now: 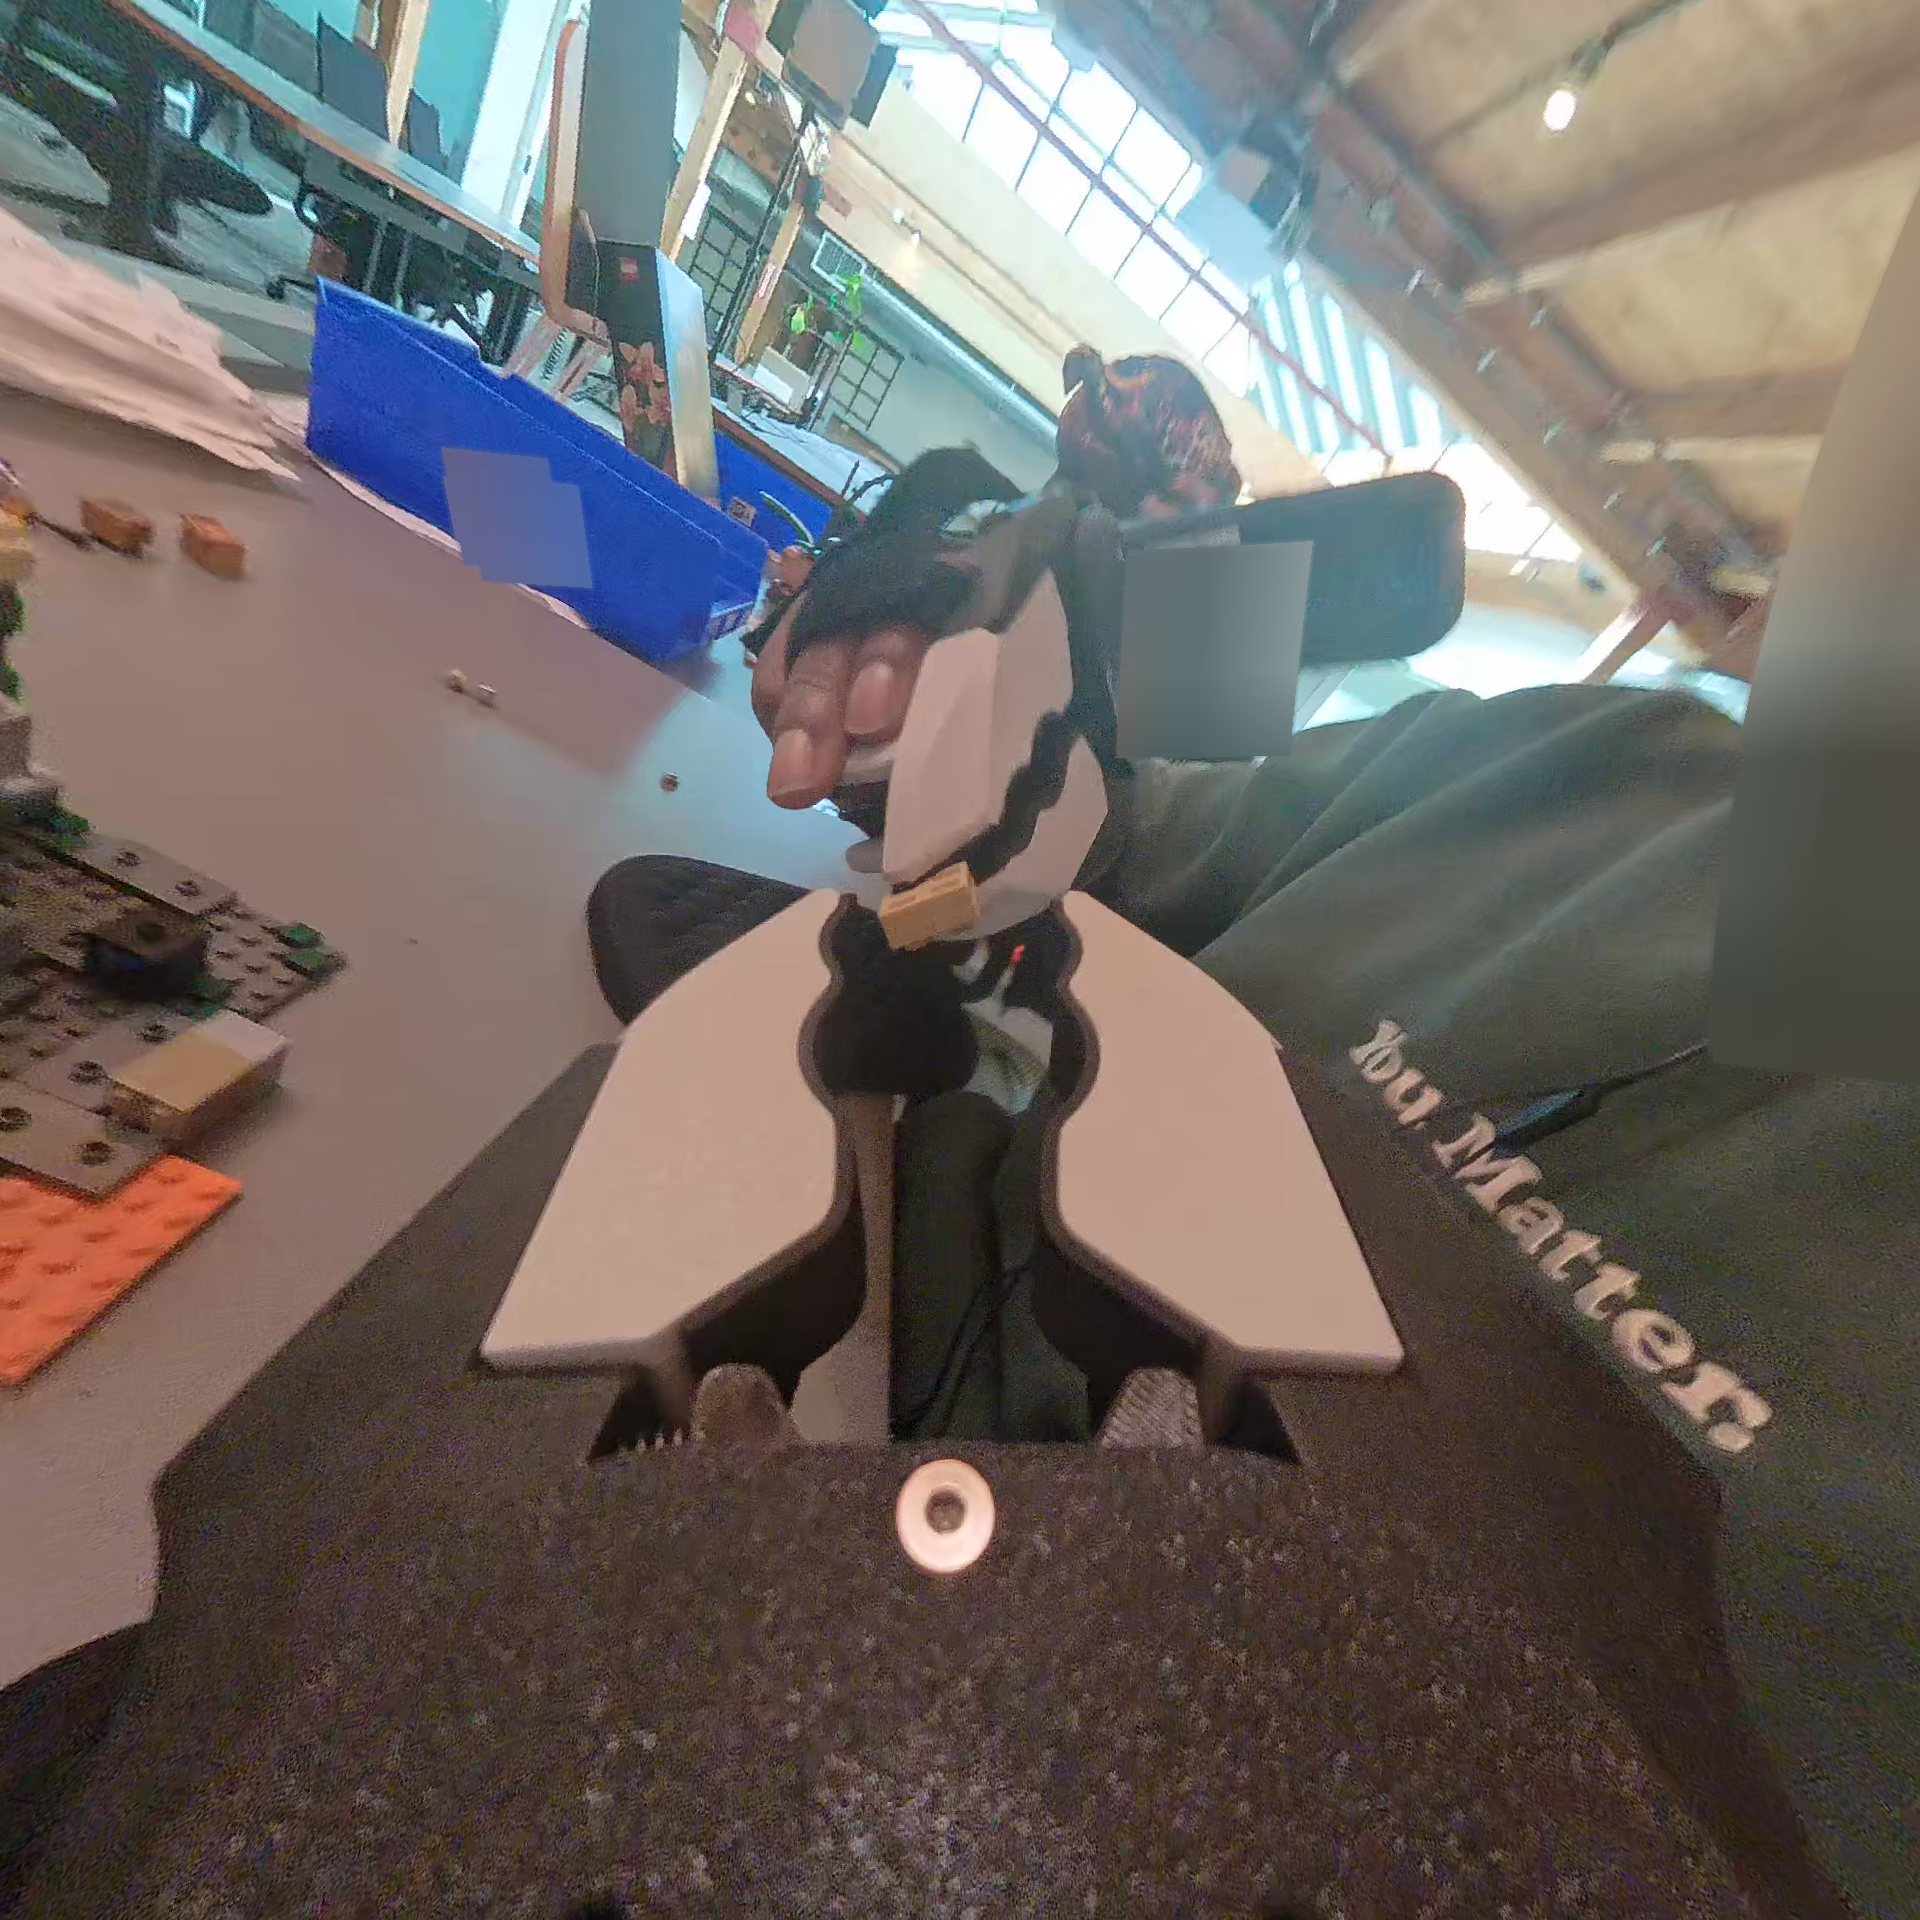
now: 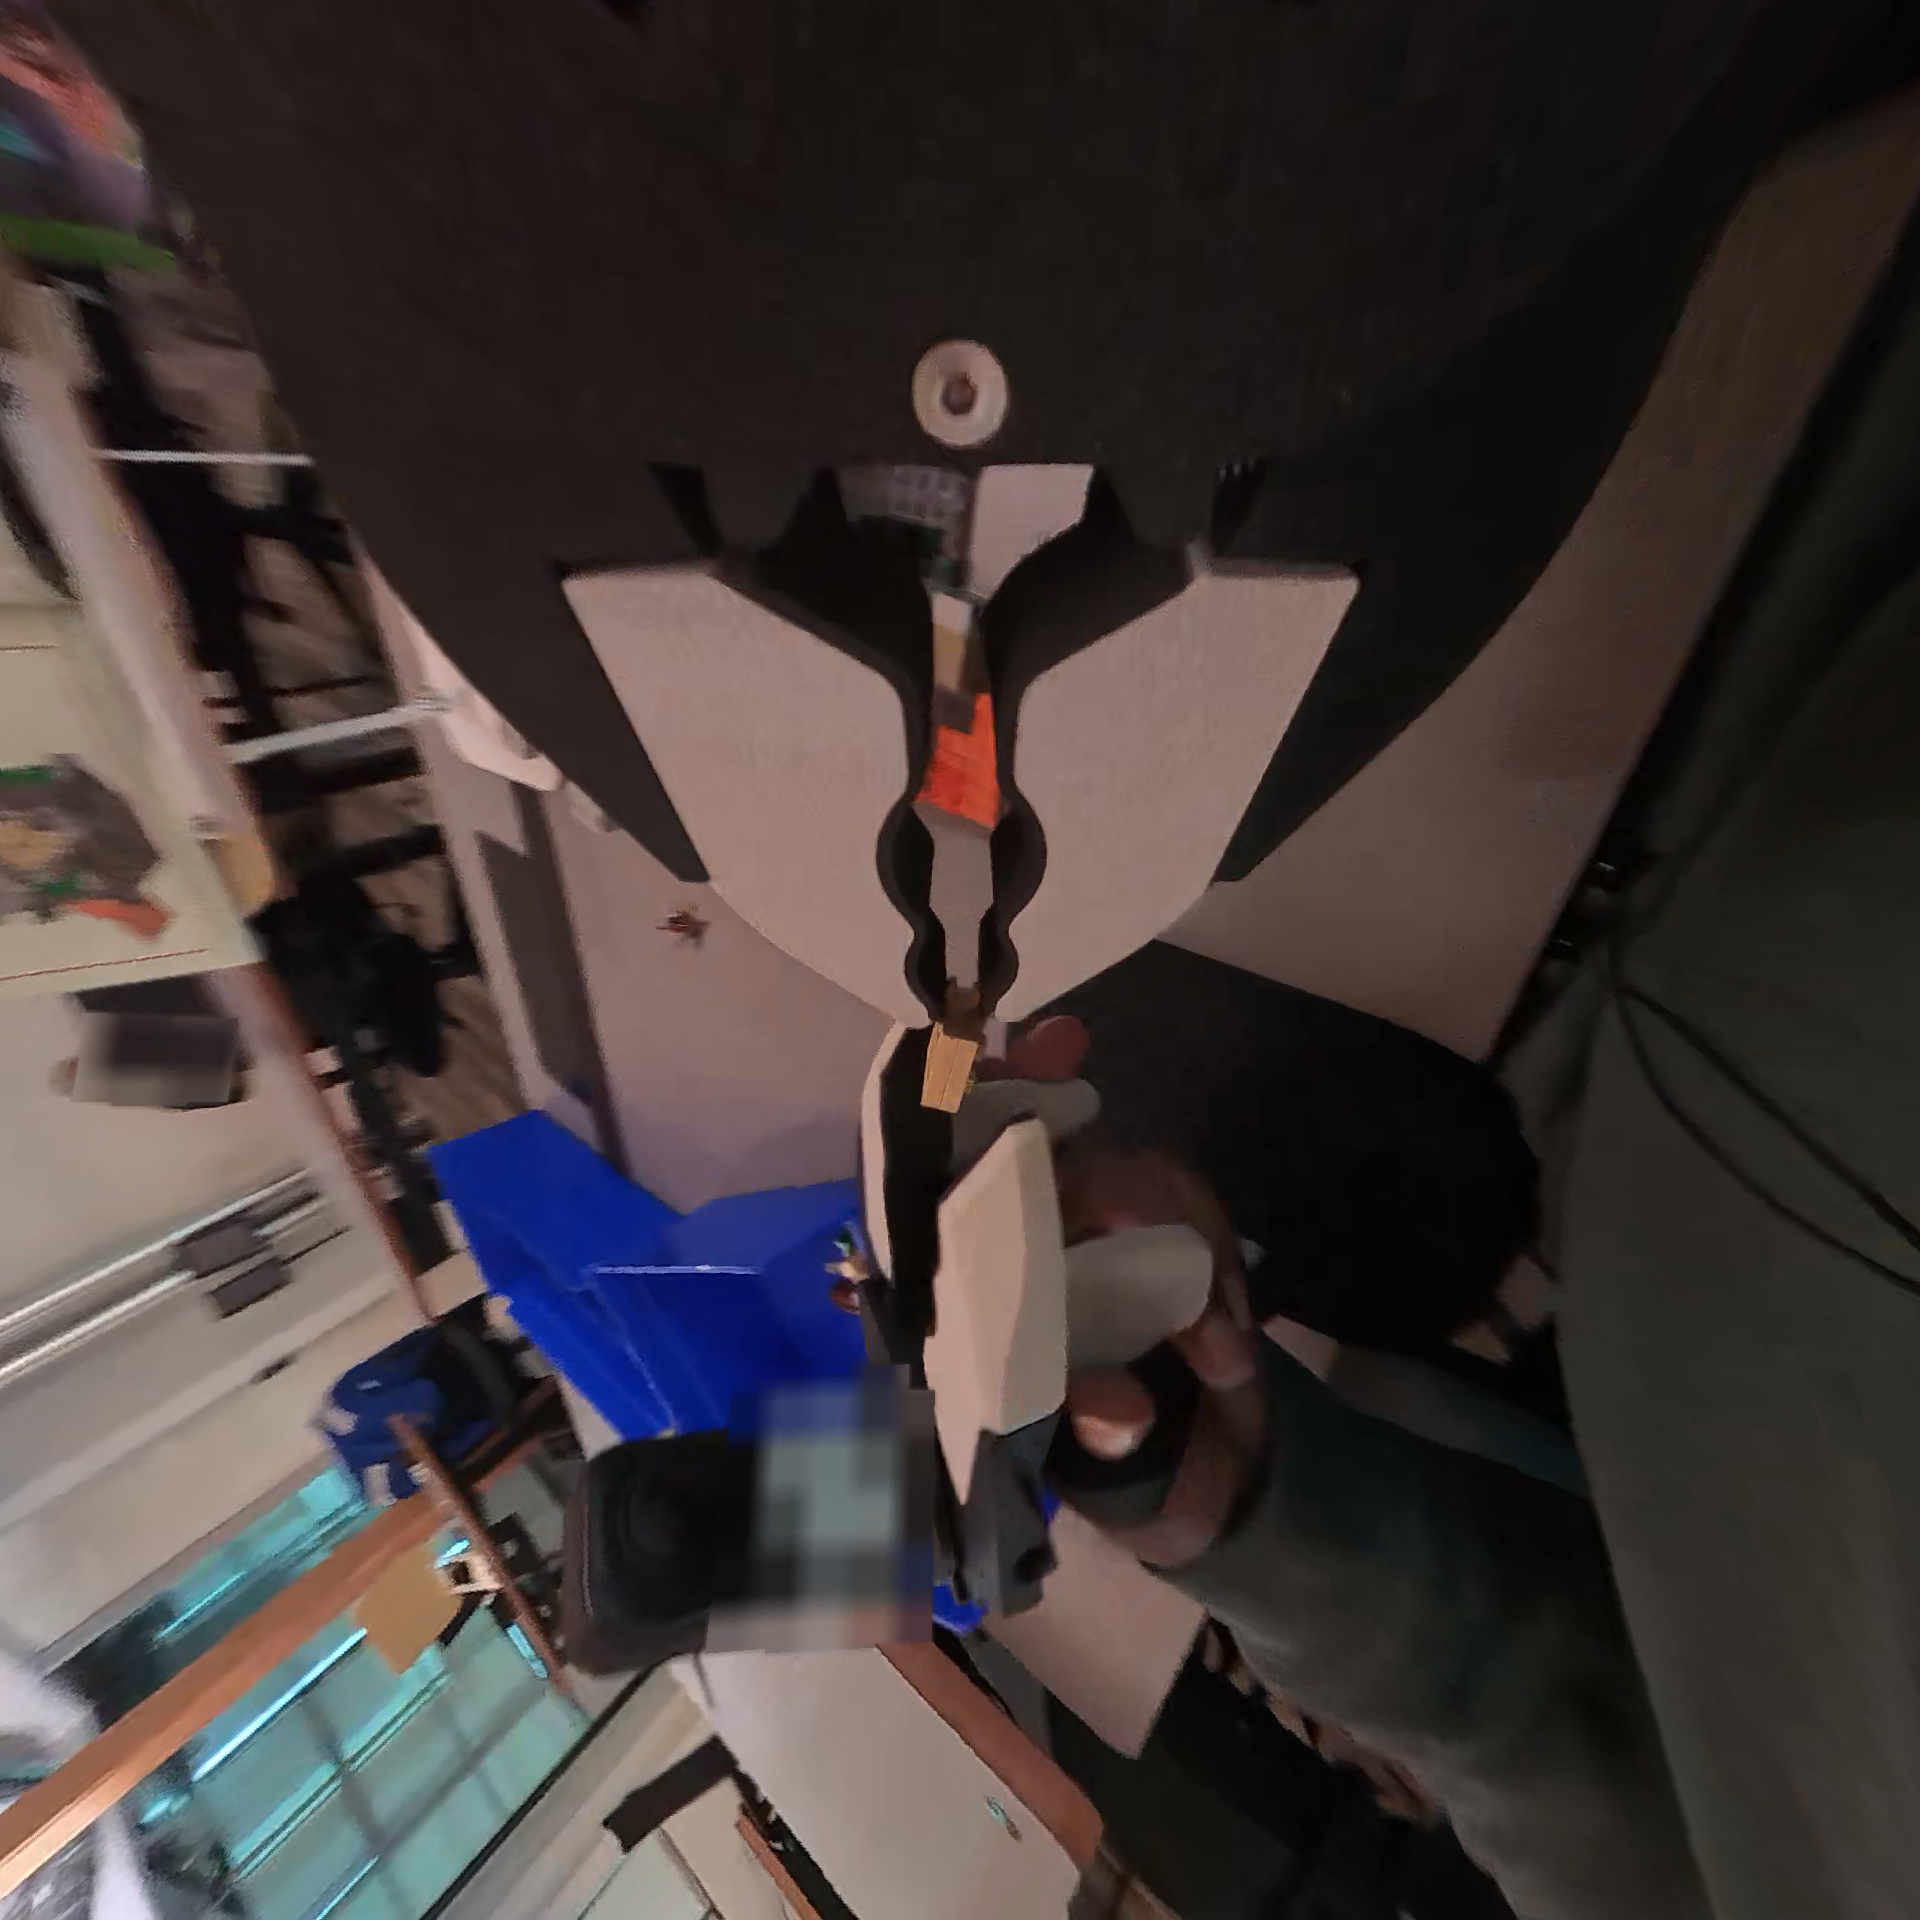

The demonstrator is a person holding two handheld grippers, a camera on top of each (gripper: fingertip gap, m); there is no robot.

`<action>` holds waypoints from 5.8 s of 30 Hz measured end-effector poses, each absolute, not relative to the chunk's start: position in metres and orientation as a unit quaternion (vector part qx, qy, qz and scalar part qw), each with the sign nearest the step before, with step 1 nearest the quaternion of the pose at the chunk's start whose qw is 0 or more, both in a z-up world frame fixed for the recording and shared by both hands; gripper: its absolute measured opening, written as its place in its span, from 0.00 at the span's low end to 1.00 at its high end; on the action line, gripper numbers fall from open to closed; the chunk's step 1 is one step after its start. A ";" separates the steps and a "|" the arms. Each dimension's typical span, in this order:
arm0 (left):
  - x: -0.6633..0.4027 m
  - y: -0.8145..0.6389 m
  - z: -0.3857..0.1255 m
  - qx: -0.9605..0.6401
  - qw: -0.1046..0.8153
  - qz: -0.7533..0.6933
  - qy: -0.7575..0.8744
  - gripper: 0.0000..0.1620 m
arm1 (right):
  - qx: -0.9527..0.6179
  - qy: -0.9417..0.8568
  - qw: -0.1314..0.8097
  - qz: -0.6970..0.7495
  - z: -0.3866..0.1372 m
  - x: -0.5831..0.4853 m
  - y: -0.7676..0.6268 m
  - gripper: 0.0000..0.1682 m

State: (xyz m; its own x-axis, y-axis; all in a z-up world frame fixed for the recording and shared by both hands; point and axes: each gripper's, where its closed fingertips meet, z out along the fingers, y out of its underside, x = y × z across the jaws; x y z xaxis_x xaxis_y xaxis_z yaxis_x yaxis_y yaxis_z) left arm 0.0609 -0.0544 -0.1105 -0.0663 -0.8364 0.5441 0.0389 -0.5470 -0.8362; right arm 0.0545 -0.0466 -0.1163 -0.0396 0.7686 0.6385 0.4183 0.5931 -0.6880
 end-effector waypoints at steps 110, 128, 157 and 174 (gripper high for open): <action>0.082 -0.071 -0.094 -0.493 0.414 -0.647 0.409 0.14 | -0.403 -0.430 0.536 0.604 -0.077 0.070 -0.066 0.02; 0.072 -0.073 -0.077 -0.494 0.348 -0.700 0.381 0.11 | -0.378 -0.539 0.585 0.474 -0.072 0.062 -0.069 0.03; 0.066 -0.092 -0.126 -0.608 0.216 -0.507 0.571 0.11 | -0.372 -0.760 0.450 0.285 -0.113 0.057 -0.088 0.03; 0.061 -0.083 -0.156 -0.598 0.261 -0.320 0.687 0.10 | -0.466 -0.605 0.287 0.579 -0.132 0.053 -0.092 0.00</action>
State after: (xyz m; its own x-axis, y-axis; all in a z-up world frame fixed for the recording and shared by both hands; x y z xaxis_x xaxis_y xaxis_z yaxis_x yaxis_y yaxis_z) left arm 0.0612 -0.0832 -0.1557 -0.1481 -0.9886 0.0256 -0.6546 0.0786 -0.7519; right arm 0.0534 -0.0917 -0.1316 -0.4016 0.8953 -0.1928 0.2318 -0.1043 -0.9671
